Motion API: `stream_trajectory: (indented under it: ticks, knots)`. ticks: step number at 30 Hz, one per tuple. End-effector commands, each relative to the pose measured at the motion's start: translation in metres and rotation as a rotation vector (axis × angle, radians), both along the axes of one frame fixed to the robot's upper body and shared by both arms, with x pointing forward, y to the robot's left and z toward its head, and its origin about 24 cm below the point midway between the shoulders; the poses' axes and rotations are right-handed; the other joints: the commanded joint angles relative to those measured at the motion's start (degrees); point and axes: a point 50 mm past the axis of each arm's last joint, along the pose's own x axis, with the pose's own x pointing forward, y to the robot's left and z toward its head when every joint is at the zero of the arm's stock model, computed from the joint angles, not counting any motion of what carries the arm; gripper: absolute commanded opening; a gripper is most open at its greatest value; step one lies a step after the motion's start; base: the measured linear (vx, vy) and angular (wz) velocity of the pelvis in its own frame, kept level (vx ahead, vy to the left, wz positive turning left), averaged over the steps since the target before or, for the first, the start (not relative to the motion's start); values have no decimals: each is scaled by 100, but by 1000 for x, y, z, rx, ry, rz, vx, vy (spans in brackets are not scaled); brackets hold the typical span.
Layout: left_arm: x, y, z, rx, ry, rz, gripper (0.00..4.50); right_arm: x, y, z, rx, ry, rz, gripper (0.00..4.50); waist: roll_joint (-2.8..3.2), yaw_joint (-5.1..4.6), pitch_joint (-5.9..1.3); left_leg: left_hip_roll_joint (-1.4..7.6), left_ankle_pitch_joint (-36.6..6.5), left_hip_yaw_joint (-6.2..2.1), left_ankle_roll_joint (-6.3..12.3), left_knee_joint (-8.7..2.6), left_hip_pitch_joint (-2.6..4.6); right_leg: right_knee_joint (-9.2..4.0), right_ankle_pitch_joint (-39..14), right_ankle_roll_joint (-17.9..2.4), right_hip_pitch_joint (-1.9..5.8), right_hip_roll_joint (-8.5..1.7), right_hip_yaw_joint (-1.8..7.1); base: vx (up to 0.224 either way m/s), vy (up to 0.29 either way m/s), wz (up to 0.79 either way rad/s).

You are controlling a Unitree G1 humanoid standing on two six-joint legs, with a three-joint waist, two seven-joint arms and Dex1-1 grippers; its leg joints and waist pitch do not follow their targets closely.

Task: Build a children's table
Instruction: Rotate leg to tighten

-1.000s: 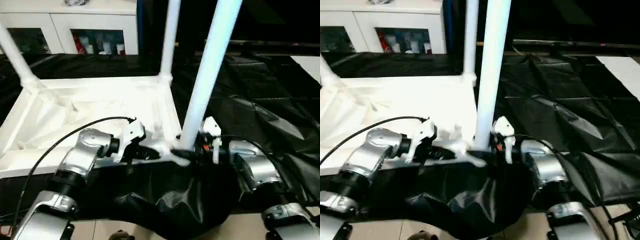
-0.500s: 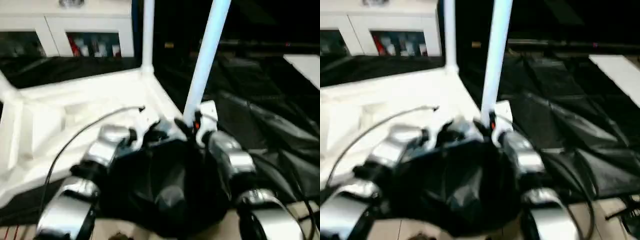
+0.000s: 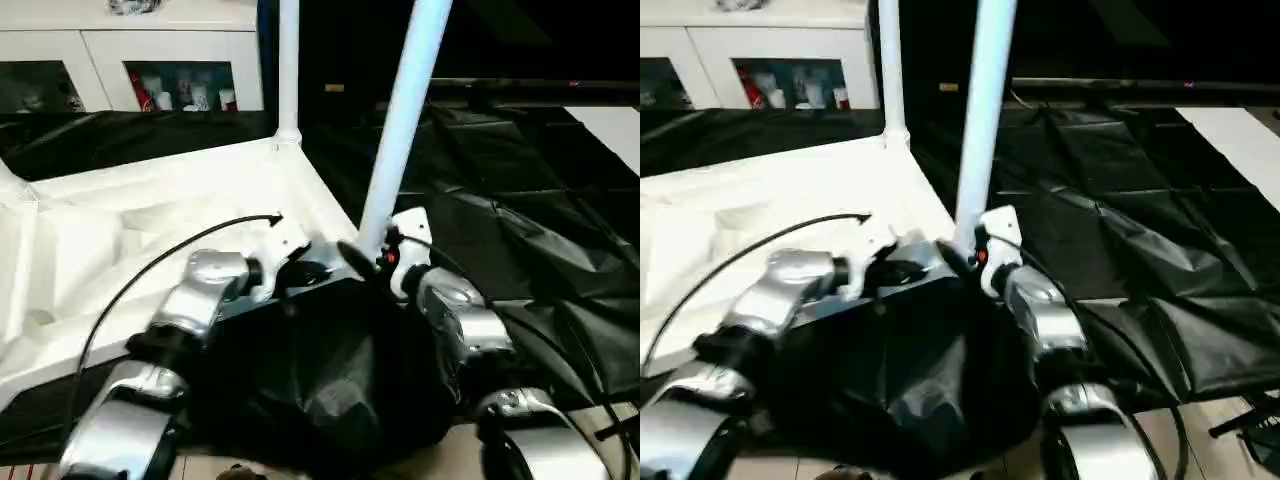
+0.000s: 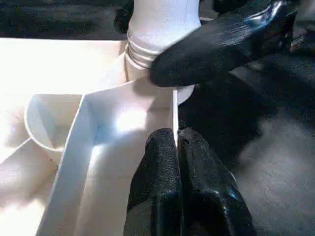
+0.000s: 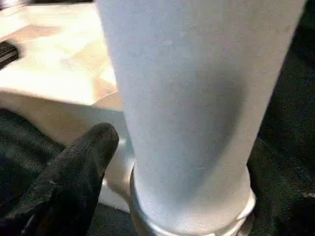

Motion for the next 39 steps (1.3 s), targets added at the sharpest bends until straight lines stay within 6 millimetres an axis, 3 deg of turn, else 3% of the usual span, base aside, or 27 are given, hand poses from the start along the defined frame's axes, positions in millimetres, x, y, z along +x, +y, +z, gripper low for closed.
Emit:
stream_trajectory:
  ticks: [1,5,11,17,19,20,26,31,32,34,39]
  knots:
    - [-7,-22,12,-93,-39,-153,0,-13,22,1,28,21,233,406,14,54,-396,383,-1336,-151,295,-371,40,-452,-1842,-1072,302,-512,361,0,0,0]
    - [-13,-15,12,-81,-1,-204,0,-19,7,3,15,24,327,406,18,146,-404,400,-1283,-141,296,-361,62,-436,-1804,-1106,285,-525,364,0,0,0]
    - [-22,-6,9,-54,54,-265,0,-27,-10,5,-13,35,428,392,-8,184,-391,403,-1339,-149,265,-371,51,-443,-1995,-1065,280,-533,358,0,0,0]
    - [-28,-2,8,-47,85,-296,0,-29,-10,5,-13,54,461,339,-38,178,-387,396,-1272,-151,257,-370,51,-460,-2125,-990,269,-524,356,0,0,0]
    - [-29,-1,8,-45,94,-304,0,-30,-9,5,-11,54,465,339,-27,181,-394,397,-1241,-150,262,-368,54,-447,-2052,-1013,269,-526,356,0,0,0]
    - [-30,0,7,-43,103,-308,0,-30,-8,5,-10,55,469,314,-24,179,-393,398,-1235,-150,265,-369,51,-440,-2014,-1036,271,-524,358,0,0,0]
    - [-26,-1,7,-34,79,-260,0,-29,-3,3,-9,54,447,276,-17,157,-390,383,-1271,-148,235,-363,54,-459,-2101,-1002,266,-523,357,0,0,0]
    - [-8,-11,11,-49,-7,-103,0,-17,1,-4,-32,61,233,270,-39,96,-360,342,-1536,-176,98,-363,99,-560,-2805,-802,226,-540,340,0,0,0]
    - [-1,-17,14,-61,-35,-36,0,-11,5,-9,-55,68,108,270,-40,75,-366,355,-1481,-198,78,-378,61,-552,-2839,-745,256,-552,337,0,0,0]
    - [0,-18,14,-62,-37,-31,0,-10,6,-10,-57,69,98,270,-39,56,-372,356,-1546,-202,46,-377,89,-552,-2786,-724,231,-540,335,0,0,0]
    - [14,-35,15,-65,-81,109,0,3,29,-17,2,125,-230,269,-35,17,-386,338,-1461,-183,40,-370,76,-529,-2522,-805,231,-545,356,0,0,0]
